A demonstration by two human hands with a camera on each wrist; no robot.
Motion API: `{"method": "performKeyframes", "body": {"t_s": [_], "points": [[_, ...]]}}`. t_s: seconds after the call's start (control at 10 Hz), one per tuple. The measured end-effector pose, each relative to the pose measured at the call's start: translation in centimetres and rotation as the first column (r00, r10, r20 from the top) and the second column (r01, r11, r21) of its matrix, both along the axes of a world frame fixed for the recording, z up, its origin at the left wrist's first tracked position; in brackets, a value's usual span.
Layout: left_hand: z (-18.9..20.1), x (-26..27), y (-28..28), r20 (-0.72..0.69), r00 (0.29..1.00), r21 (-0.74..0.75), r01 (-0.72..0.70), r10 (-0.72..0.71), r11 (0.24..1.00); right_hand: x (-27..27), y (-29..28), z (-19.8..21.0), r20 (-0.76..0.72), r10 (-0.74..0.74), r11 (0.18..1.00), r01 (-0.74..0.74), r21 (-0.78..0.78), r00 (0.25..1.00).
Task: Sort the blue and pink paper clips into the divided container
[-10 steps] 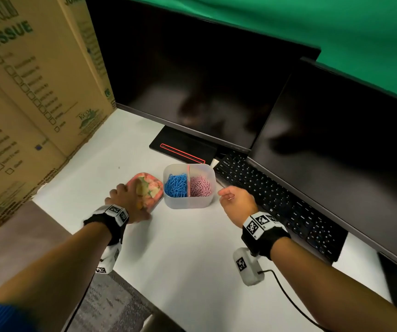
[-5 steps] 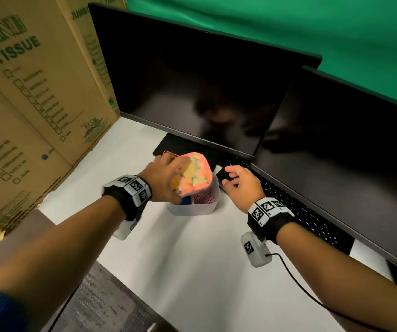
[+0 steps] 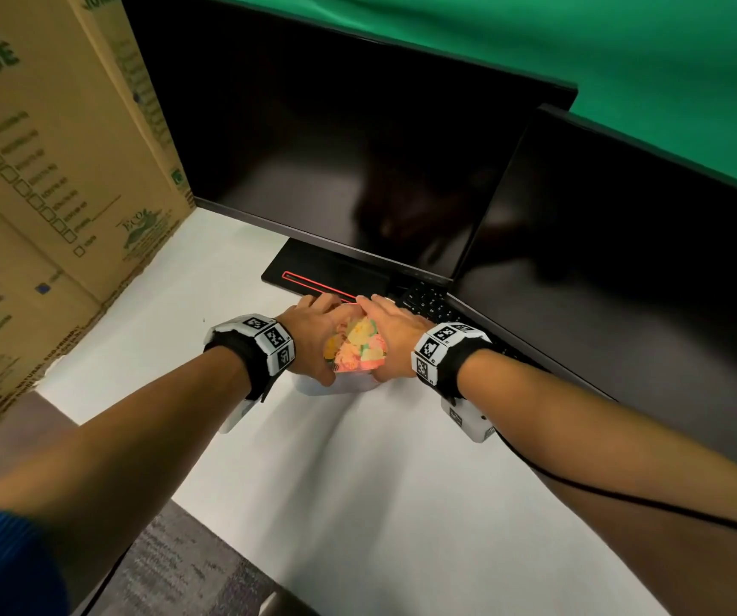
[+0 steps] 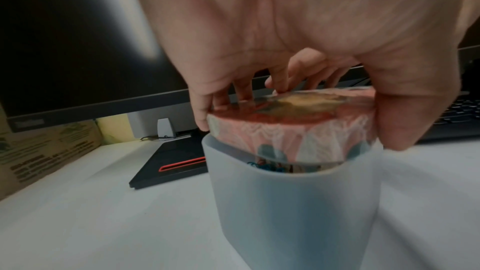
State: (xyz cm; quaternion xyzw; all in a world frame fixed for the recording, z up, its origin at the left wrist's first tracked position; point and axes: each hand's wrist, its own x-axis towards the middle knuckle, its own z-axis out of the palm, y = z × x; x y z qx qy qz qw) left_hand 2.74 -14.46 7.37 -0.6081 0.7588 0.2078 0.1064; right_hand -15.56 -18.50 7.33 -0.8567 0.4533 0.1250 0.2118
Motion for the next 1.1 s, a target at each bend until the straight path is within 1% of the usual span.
{"method": "performKeyframes", "body": {"t_s": [0.1,0.2,0.3,0.5,0.6,0.7,0.8,0.9,1.0,1.1], "points": [[0.0,0.5,0.1,-0.008,1.000,0.008,-0.030,0.030,1.000,0.3,-0.2,0.0,-0.008,0.028,0.999,-0.028,-0.037,1.000],[0.1,0.6,0.3,0.037,0.997,0.031,-0.070,0.069,0.997,0.6,-0.4,-0.1,0.000,0.029,0.999,-0.029,-0.044,1.000],[0.1,0.7,0.3,0.041,0.994,0.038,-0.098,0.096,0.994,0.9,-0.7,-0.2,0.008,0.030,0.999,-0.030,-0.032,1.000],[-0.3,2.2,0.9,-0.072,0.989,0.060,-0.124,0.128,0.990,1.7,-0.8,-0.9,0.001,0.023,0.999,-0.023,-0.026,1.000],[-0.7,2.1,1.1,-0.062,0.992,0.014,-0.105,0.106,0.994,1.4,-0.5,-1.4,0.026,-0.011,1.000,0.011,-0.010,1.000],[-1.0,2.0,1.2,-0.048,0.995,-0.001,-0.088,0.088,0.996,0.7,0.1,-1.8,0.016,-0.061,0.998,0.060,0.033,0.998],[-1.2,1.9,1.2,-0.039,0.998,-0.012,-0.056,0.055,0.998,0.1,1.0,-2.1,0.049,-0.112,0.993,0.110,0.051,0.992],[-1.1,1.8,1.2,-0.008,1.000,-0.049,-0.021,0.021,0.999,-0.7,2.0,-2.0,0.096,-0.140,0.989,0.135,0.057,0.986],[-0.6,2.1,1.3,0.030,0.999,-0.114,-0.026,0.030,0.993,-2.3,2.8,-1.8,0.168,-0.205,0.978,0.194,0.076,0.964],[-0.2,2.1,2.2,-0.082,0.996,-0.260,-0.065,0.045,0.963,-4.8,4.5,-1.4,0.148,-0.247,0.969,0.246,0.024,0.958]]}}
